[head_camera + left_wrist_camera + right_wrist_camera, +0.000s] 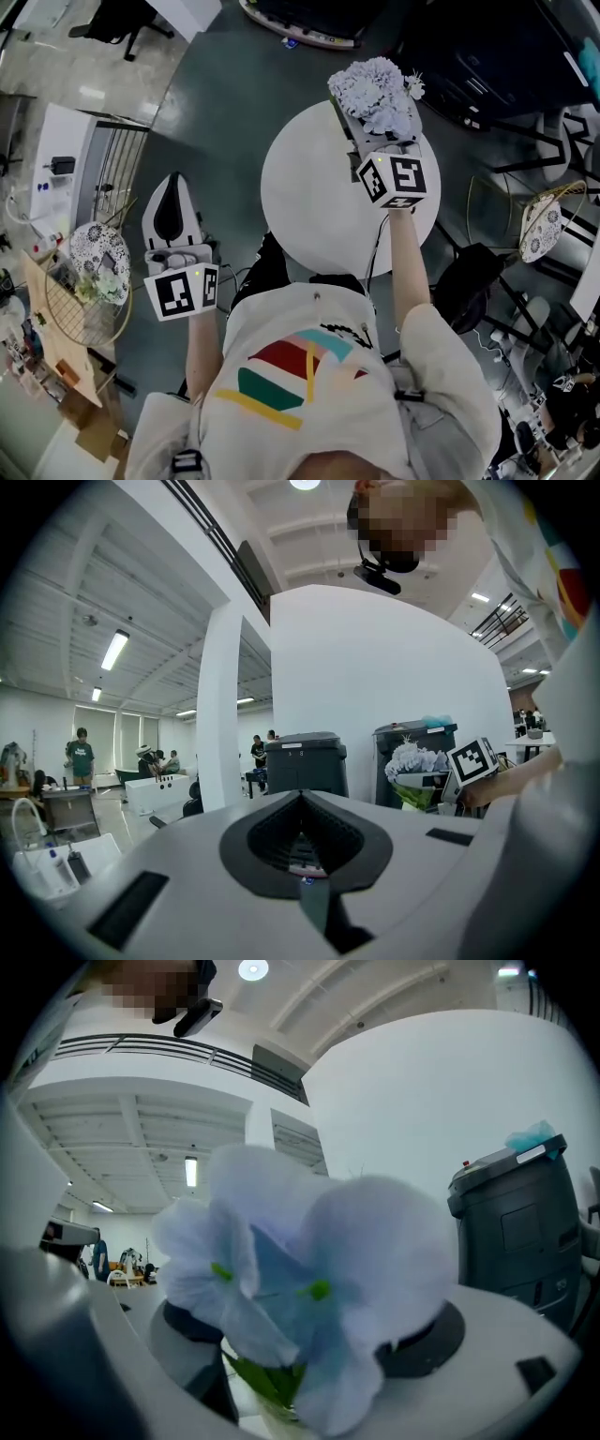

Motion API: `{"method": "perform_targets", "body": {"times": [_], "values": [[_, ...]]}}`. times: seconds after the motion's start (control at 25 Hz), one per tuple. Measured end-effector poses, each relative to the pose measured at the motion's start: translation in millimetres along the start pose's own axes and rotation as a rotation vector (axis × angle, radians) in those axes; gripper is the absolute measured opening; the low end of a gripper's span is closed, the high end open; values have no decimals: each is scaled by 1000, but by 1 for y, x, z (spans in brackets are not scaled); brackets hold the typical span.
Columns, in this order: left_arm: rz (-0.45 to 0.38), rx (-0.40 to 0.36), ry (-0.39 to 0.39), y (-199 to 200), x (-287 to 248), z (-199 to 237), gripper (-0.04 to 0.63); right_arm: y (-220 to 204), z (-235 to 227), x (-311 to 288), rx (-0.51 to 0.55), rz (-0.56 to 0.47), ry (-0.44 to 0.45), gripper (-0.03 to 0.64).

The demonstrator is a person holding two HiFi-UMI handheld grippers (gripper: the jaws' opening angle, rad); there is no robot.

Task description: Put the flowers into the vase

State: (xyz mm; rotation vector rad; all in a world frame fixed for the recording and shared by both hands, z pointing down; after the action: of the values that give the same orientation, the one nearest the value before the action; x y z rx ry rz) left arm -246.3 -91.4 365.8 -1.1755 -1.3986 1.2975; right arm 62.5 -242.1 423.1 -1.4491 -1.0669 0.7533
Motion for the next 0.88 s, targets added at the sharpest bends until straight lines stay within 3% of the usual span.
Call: {"method": "perform_targets", "body": {"times": [0.4, 0.88], "values": [[15, 0, -23, -3, 1, -10, 6, -18, 7, 1, 86, 82, 50, 477], [22, -10, -52, -4, -3, -23, 6, -29, -2, 15, 159, 134, 39, 490]]}}
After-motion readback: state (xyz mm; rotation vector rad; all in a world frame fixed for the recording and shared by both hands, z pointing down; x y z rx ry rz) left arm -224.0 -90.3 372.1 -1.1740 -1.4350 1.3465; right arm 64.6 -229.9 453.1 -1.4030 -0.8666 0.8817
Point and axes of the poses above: the fingertips, and each gripper's own axes: x backward along the fingers, z to its left, y out of its top, the point moved 6 cm from there along x, backward along the fingers, and after that the axes turned 9 degrees about -z, right-handed, at the moved point
